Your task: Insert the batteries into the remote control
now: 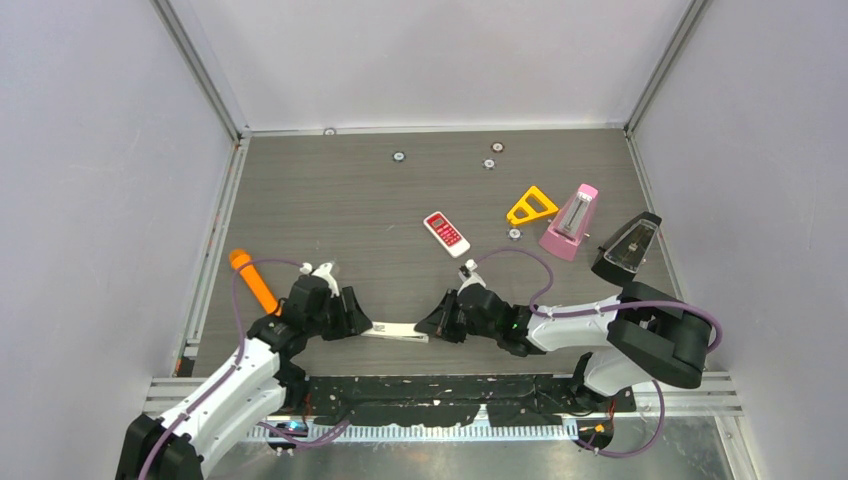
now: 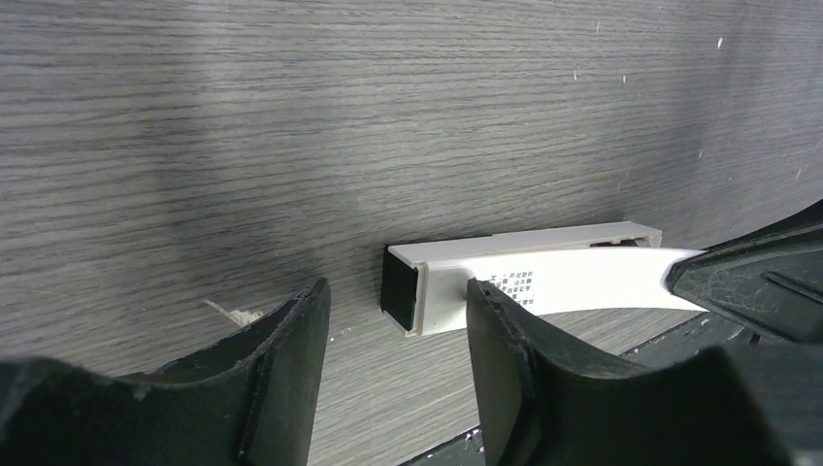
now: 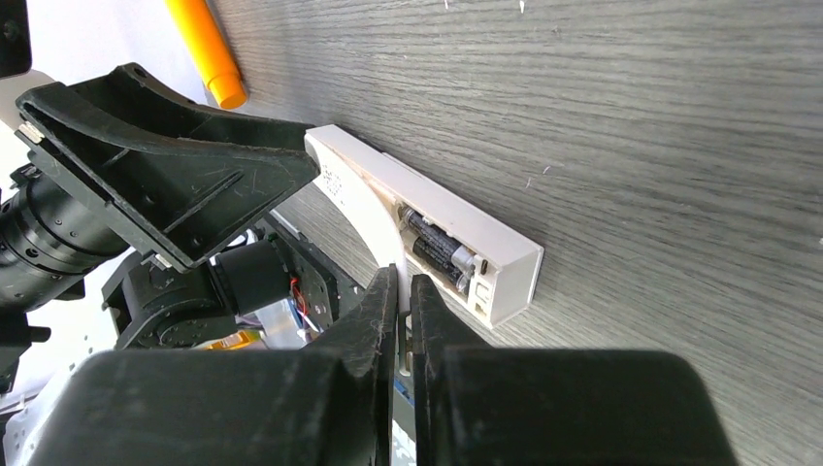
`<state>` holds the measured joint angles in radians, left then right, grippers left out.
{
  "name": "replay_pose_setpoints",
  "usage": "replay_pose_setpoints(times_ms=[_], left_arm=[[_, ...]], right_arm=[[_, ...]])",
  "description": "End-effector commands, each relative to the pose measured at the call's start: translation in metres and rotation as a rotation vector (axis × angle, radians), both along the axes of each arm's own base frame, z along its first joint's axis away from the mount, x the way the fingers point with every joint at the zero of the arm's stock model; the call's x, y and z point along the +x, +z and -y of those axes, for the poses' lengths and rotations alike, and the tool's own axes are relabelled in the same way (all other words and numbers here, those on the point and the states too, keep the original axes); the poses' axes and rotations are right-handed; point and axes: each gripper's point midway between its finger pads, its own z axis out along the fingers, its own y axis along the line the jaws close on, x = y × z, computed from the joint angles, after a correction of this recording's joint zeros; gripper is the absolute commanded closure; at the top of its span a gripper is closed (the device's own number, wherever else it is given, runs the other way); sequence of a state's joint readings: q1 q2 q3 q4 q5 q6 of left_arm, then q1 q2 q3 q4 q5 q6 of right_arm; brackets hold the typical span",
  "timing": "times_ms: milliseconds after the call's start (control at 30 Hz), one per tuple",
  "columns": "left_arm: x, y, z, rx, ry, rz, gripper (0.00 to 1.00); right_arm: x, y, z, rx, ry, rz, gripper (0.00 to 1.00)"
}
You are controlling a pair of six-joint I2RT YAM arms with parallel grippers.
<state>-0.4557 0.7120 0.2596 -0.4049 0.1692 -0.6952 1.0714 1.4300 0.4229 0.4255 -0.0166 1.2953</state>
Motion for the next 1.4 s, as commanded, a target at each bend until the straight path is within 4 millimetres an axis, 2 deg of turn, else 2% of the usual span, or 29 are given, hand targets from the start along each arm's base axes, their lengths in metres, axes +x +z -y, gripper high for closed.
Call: replay_pose_setpoints(times_ms=[0, 200, 400, 700, 867, 1000, 1233, 1367], left_arm=[[0.003, 0.002, 0.0, 0.009, -0.015, 0.009, 0.5], [0.001, -0.001, 0.0, 0.018, -0.018, -0.013, 0.63], [-0.002, -0.006, -0.001, 0.037, -0.04, -0.025, 0.63], [-0.005, -0.012, -0.005, 0.1, -0.049, -0.045, 0.71], [-0.006, -0.015, -0.005, 0.143, -0.07, -0.053, 0.76], [-0.007, -0.017, -0.006, 0.17, -0.074, -0.066, 0.76], [-0.008, -0.018, -0.005, 0.183, -0.083, -0.069, 0.76], [-0.008, -0.017, -0.003, 0.178, -0.091, -0.067, 0.73]], right_arm=[[-0.007, -0.04, 0.031, -0.192, -0.013, -0.036, 0.95], [-0.009, -0.045, 0.033, -0.201, -0.017, -0.051, 0.94], [-0.009, -0.044, 0.034, -0.199, -0.024, -0.055, 0.88], [-0.009, -0.038, 0.034, -0.194, -0.02, -0.052, 0.7], [-0.009, -0.023, 0.03, -0.18, 0.005, -0.033, 0.56], [-0.017, -0.013, 0.03, -0.17, 0.047, -0.042, 0.49], [-0.018, -0.01, 0.04, -0.19, 0.049, -0.02, 0.49], [-0.016, -0.01, 0.038, -0.203, 0.058, -0.006, 0.49]])
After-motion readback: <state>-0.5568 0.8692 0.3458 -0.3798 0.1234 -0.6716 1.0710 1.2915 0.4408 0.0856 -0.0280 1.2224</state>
